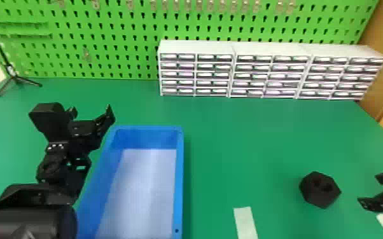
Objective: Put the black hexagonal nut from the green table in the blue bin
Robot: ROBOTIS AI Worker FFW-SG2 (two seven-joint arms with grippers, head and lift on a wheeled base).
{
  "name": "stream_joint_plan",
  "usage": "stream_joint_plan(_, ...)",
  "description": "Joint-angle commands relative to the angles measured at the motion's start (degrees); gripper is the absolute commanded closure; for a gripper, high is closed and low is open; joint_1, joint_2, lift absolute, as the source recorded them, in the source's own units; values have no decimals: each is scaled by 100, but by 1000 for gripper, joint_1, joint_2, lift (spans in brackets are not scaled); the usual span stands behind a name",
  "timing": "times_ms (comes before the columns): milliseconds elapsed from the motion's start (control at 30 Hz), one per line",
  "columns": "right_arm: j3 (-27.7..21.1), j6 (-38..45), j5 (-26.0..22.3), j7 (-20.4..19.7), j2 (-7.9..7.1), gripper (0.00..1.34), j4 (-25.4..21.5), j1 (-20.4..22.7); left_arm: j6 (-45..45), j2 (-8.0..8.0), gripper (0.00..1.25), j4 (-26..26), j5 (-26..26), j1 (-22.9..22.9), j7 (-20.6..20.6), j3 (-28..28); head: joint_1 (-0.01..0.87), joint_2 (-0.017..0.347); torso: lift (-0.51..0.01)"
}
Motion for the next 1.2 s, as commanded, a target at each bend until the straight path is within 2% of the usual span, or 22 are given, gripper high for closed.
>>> stream_joint_plan(0, 11, 0, 9, 0, 15, 84, -2, 0, 0, 0, 302, 0, 1, 8, 0, 0, 683, 28, -96)
stream_joint_plan(500, 55, 0, 18, 0, 15, 85, -2, -35, 0, 0, 302, 0, 10, -1, 0, -9, 683, 28, -96)
stream_joint_plan(1167, 706, -53, 53, -9, 138, 84, -64, -307, 0, 0, 302, 0, 10, -1, 0, -9, 683, 28, -96)
